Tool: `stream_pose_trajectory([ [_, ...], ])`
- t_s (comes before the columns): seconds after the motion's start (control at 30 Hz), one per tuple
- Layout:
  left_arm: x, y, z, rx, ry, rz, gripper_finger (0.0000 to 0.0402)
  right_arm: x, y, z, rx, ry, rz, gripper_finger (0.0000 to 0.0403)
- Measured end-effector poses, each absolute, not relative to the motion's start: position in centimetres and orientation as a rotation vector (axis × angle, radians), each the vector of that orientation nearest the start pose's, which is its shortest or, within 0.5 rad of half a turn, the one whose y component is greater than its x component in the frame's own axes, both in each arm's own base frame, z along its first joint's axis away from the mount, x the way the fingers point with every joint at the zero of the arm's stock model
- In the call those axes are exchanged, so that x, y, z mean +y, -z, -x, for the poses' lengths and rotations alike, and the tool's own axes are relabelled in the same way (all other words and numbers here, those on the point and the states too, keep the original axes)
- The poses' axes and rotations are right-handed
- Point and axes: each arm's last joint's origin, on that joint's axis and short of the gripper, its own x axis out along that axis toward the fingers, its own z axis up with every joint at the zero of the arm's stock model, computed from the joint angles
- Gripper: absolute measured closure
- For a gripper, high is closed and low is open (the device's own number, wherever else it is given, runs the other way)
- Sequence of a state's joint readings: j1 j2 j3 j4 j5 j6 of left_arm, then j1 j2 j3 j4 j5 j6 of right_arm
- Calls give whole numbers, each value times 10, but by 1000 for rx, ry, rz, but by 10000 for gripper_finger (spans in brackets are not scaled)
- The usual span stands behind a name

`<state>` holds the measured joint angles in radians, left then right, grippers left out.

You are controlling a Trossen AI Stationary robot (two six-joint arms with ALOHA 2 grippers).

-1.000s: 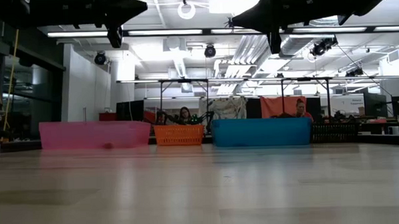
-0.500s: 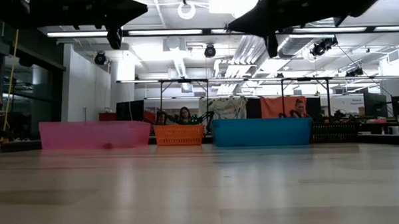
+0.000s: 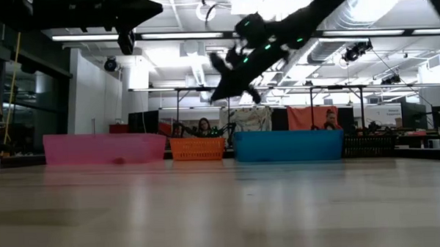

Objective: Sort Halloween decoration
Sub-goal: Put the violet spider toy into the orange bin

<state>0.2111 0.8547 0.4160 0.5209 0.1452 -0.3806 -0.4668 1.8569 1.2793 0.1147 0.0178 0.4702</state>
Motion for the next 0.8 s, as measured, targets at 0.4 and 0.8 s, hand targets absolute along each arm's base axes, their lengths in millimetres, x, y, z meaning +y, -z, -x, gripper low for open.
stream_pose_trajectory([
  [0.4,36,-261,-187,-93,-52,376,401,-247,-209,-429,622,696,-680,402],
  [0.8,36,-261,-187,-93,-52,376,401,-248,-209,-432,685,663,-711,267],
])
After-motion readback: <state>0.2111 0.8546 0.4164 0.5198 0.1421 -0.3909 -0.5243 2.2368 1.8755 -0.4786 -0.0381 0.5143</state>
